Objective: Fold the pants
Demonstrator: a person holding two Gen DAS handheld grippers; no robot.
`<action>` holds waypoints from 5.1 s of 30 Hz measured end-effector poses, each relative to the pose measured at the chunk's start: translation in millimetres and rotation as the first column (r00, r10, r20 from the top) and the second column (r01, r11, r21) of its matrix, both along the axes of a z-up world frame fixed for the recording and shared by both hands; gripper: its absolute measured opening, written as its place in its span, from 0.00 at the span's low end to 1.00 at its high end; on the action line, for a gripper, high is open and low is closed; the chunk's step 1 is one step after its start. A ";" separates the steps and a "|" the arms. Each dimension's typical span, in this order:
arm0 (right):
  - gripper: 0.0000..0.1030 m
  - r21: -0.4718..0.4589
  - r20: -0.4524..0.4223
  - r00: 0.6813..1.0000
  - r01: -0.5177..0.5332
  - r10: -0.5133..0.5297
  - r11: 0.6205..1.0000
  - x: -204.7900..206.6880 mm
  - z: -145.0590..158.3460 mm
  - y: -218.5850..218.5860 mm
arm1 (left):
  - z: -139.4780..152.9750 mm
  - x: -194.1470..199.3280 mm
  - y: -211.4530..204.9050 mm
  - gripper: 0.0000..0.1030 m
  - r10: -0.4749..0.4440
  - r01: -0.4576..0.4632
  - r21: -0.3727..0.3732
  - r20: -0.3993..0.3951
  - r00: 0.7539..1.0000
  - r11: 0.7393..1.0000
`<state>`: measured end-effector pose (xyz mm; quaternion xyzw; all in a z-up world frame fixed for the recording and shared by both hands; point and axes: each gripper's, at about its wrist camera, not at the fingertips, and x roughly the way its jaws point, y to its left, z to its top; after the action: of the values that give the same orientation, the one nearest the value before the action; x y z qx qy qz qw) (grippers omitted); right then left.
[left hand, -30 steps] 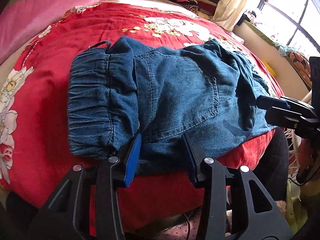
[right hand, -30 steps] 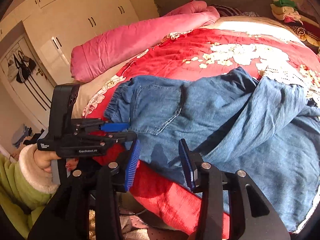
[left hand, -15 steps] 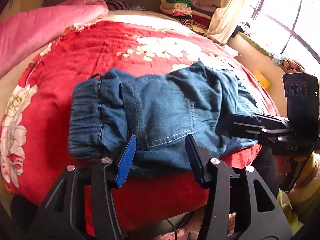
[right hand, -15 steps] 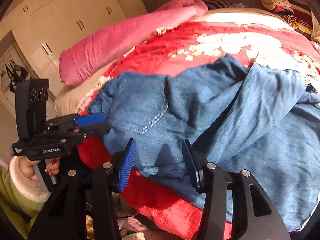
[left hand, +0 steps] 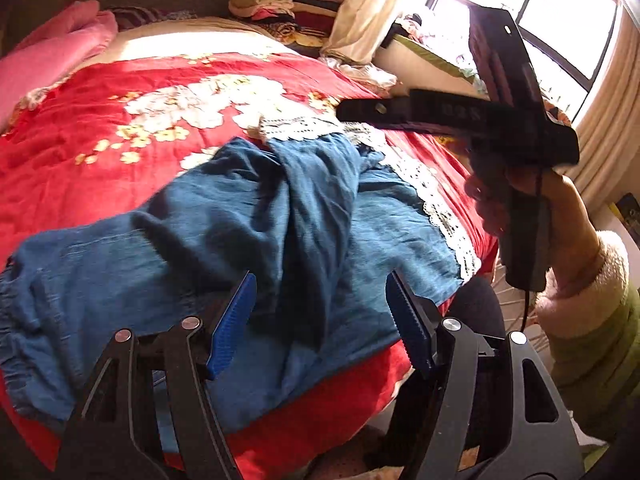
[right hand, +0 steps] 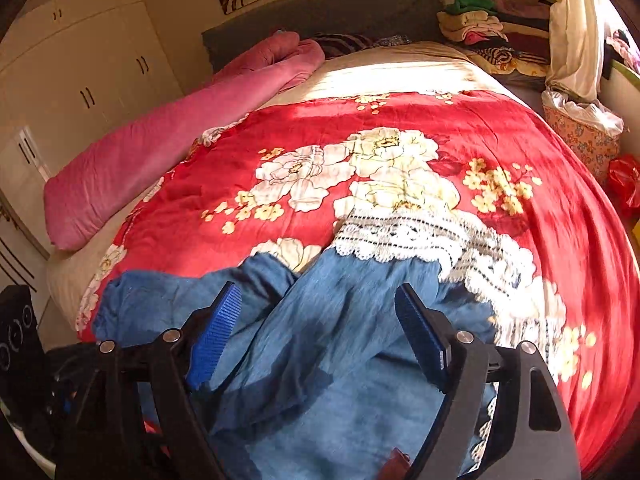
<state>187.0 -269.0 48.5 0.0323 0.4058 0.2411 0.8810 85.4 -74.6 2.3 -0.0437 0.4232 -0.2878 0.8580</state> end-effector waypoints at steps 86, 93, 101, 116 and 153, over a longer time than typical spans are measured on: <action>0.50 0.202 -0.229 0.905 0.405 -0.359 0.892 -150.5 -69.0 -214.2 | -10.4 -26.7 -30.4 0.36 -0.236 0.232 0.089 0.034 0.971 0.969; 0.59 0.180 -0.128 0.948 0.311 -0.291 0.933 -69.4 -58.0 -189.1 | 15.5 64.2 -12.7 0.46 -0.061 0.043 0.159 0.108 0.992 0.986; 0.58 0.189 -0.235 0.945 0.274 -0.228 0.943 3.0 -94.4 -179.9 | -19.7 142.4 -1.2 0.48 0.013 -0.017 0.234 0.020 1.000 0.972; 0.12 0.099 -0.005 0.987 0.158 -0.158 0.982 4.4 -26.0 -154.3 | -10.8 152.4 -17.4 0.06 0.012 -0.022 0.165 0.061 0.998 0.986; 0.63 0.320 -0.278 0.888 0.446 -0.367 0.836 -90.1 -94.4 -208.1 | -11.0 -48.6 199.7 0.67 0.608 -0.613 -0.054 -0.079 0.790 0.788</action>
<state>96.9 -477.1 -45.9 0.3105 0.4245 0.1161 0.8425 36.7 125.1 -8.7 -0.2191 0.3993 -0.0099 0.8902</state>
